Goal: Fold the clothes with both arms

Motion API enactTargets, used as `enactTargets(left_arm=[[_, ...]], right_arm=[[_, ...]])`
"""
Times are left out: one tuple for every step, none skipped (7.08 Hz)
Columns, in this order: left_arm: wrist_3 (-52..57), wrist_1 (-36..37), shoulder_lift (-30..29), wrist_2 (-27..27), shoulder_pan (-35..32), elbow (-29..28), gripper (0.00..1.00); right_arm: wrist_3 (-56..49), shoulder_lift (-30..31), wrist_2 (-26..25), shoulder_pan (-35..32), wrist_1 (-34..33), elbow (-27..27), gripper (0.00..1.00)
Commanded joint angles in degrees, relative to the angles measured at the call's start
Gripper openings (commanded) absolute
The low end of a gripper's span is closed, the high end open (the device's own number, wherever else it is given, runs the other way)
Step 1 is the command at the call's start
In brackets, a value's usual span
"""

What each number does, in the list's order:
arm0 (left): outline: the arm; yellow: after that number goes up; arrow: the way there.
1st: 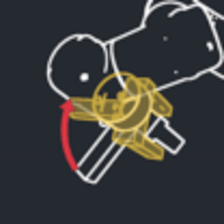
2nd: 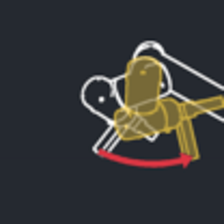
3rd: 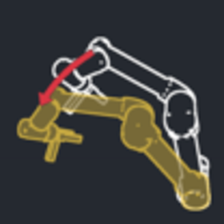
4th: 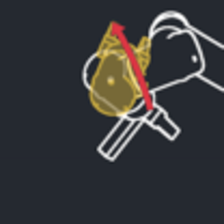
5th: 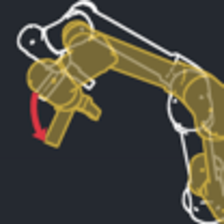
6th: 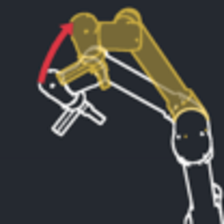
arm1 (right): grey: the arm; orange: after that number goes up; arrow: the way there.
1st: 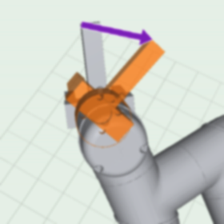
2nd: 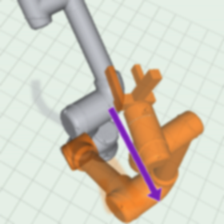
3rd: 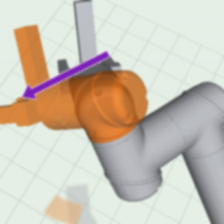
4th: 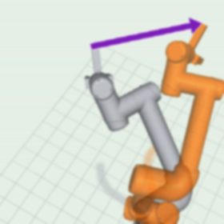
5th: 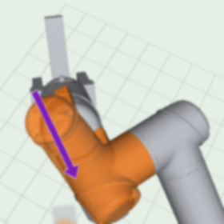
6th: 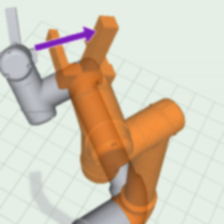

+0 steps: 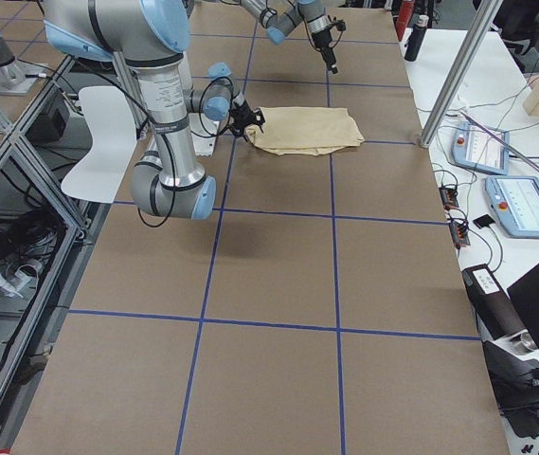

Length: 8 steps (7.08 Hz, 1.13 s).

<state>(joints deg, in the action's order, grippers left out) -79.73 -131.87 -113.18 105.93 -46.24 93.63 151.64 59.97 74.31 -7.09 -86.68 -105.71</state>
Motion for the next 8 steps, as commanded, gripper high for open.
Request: enactTargets(left_arm=[[0.0, 0.0, 0.1, 0.0, 0.0, 0.0, 1.00], [0.0, 0.0, 0.1, 0.0, 0.0, 0.0, 1.00], [0.0, 0.0, 0.1, 0.0, 0.0, 0.1, 1.00], [0.0, 0.0, 0.1, -0.1, -0.1, 0.1, 1.00], [0.0, 0.0, 0.1, 0.0, -0.1, 0.1, 1.00], [-0.1, 0.0, 0.1, 0.0, -0.1, 0.1, 1.00], [-0.1, 0.0, 0.2, 0.0, -0.1, 0.1, 1.00], [-0.1, 0.0, 0.2, 0.0, -0.1, 0.1, 1.00]], right_arm=[[0.0, 0.4, 0.0, -0.3, -0.5, 0.2, 0.73], [0.0, 0.3, -0.1, -0.6, -0.5, 0.2, 0.71], [0.0, 0.4, 0.0, -0.6, -0.5, 0.3, 0.70], [0.0, 0.3, -0.1, -0.6, -0.5, 0.3, 0.70], [0.0, 0.0, -0.1, -0.7, -0.4, 0.3, 0.69], [-0.3, -0.2, -0.1, -1.0, -0.3, 0.3, 0.69], [-0.7, -0.5, -0.1, -1.3, -0.3, 0.4, 0.69], [-1.0, -0.6, 0.0, -1.3, 0.0, 1.9, 0.69]])
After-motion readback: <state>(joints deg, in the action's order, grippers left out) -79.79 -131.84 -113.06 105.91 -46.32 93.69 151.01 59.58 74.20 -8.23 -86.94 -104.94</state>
